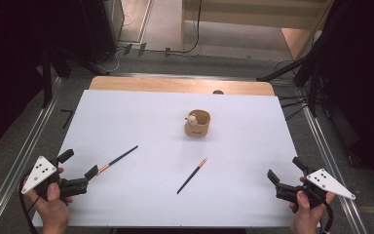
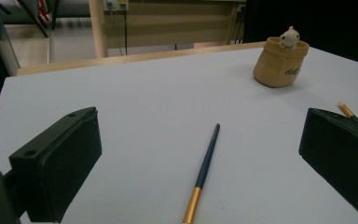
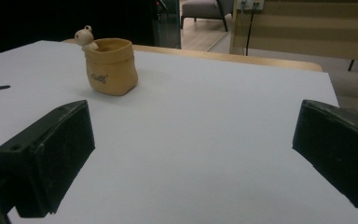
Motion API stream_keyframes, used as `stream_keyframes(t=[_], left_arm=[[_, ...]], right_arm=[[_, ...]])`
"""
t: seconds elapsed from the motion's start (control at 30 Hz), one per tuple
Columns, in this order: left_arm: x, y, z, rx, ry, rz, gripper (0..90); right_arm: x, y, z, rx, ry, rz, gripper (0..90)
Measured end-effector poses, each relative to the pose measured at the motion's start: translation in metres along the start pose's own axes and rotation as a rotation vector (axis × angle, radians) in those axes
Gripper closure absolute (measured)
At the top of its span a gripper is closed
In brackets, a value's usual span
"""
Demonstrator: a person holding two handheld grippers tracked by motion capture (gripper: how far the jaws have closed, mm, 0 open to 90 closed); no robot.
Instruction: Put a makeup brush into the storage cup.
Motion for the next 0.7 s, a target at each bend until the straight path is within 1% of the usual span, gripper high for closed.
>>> stream_keyframes(t=[0.03, 0.07, 0.17, 0.3, 0.5, 0.53, 0.57, 0.63, 0.7], left_arm=[[0.000, 0.000, 0.000, 0.000, 0.000, 0.000, 0.0], [0.000, 0.000, -0.001, -0.010, 0.003, 0.000, 0.0], [0.002, 0.000, -0.002, -0.018, 0.003, 0.000, 0.0], [0.005, 0.003, -0.001, -0.016, -0.006, 0.007, 0.0], [0.010, 0.008, 0.000, -0.012, -0.013, 0.031, 0.0], [0.010, 0.008, 0.000, -0.012, -0.014, 0.034, 0.0], [0.010, 0.009, 0.000, -0.012, -0.014, 0.035, 0.0], [0.009, 0.009, -0.001, -0.007, -0.011, 0.036, 0.0], [0.008, 0.009, -0.001, -0.009, -0.009, 0.036, 0.0]], right_arm=[[0.000, 0.000, -0.001, 0.003, 0.003, -0.004, 0.0], [0.000, 0.000, -0.001, 0.006, 0.001, -0.006, 0.0], [0.000, -0.001, -0.001, -0.004, -0.005, -0.006, 0.0], [0.000, -0.002, -0.001, 0.002, -0.009, -0.012, 0.0], [0.000, -0.004, -0.004, -0.005, -0.013, -0.019, 0.0], [0.000, -0.005, -0.005, -0.005, -0.016, -0.020, 0.0], [0.002, -0.007, -0.007, -0.003, -0.016, -0.034, 0.0], [0.003, -0.008, -0.008, -0.002, -0.018, -0.036, 0.0], [0.006, -0.013, -0.012, -0.019, -0.026, -0.046, 0.0]])
Point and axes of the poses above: each handheld gripper's, and its own axes: x roughly forward along the jaws, z roughly out of its underside, y roughly to its right, the point moved 4 cm from there along x, roughly forward along the jaws, and after that the axes turned 1 degree about -x, right-handed, at the moved point
